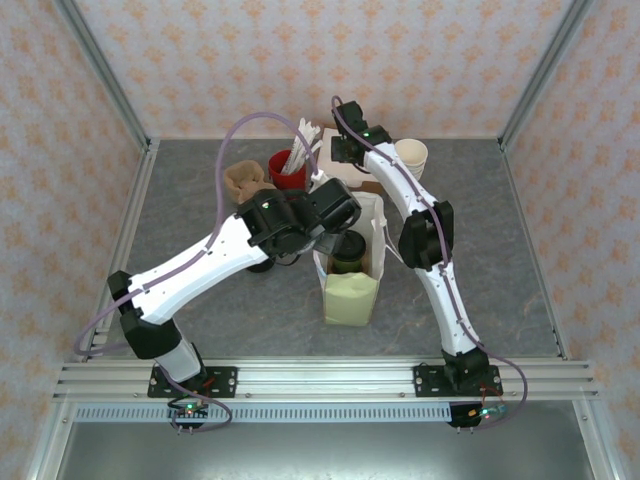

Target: Pack the takeout coffee

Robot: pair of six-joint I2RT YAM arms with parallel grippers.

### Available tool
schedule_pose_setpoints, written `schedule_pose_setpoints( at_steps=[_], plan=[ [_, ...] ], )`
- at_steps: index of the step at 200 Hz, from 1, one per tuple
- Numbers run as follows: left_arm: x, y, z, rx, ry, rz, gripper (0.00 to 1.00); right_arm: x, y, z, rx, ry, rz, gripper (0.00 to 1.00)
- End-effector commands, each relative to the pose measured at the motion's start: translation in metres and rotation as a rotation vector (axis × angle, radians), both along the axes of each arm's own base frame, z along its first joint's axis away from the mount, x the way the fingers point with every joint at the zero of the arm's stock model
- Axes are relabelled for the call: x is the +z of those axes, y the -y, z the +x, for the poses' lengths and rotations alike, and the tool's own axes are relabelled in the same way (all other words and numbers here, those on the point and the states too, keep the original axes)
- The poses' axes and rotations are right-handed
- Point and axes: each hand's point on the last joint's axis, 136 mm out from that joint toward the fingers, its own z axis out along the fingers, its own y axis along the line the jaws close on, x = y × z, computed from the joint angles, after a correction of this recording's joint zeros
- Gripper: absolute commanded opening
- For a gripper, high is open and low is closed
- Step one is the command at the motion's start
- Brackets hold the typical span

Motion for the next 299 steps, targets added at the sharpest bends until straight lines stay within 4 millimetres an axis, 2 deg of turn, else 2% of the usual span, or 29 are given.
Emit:
schedule_pose_setpoints(
  at_steps=[1,45,66,95,171,207,254,299],
  plan=[
    [-0.008,-0.005,0.007,0.056,0.011,0.004,0.62,0.038,0.001,-0.004,-0.006,0.056,0.008,0.46],
    [-0.031,-0.004,0.007,0.074,-0.030,-0.003,0.52,0.038,0.002,-0.005,-0.004,0.054,0.004,0.46],
    [-0.035,-0.004,0.010,0.081,-0.028,0.001,0.40,0.036,0.001,-0.005,-0.003,0.051,0.008,0.46],
    [-0.034,-0.009,0.013,0.118,-0.018,-0.004,0.28,0.035,0.001,-0.004,-0.004,0.052,0.011,0.46],
    [-0.021,-0.031,0.029,0.191,0.021,-0.007,0.08,0.039,0.002,-0.001,-0.023,0.071,0.008,0.46],
    [-0.021,-0.042,0.036,0.213,0.024,0.004,0.07,0.037,0.004,0.003,-0.035,0.082,0.005,0.47],
    [-0.021,-0.071,0.042,0.277,0.038,0.023,0.06,0.036,0.007,0.011,-0.060,0.108,0.003,0.48],
    [-0.021,-0.097,0.045,0.311,0.044,0.052,0.05,0.027,0.007,0.020,-0.077,0.122,0.002,0.50]
  ],
)
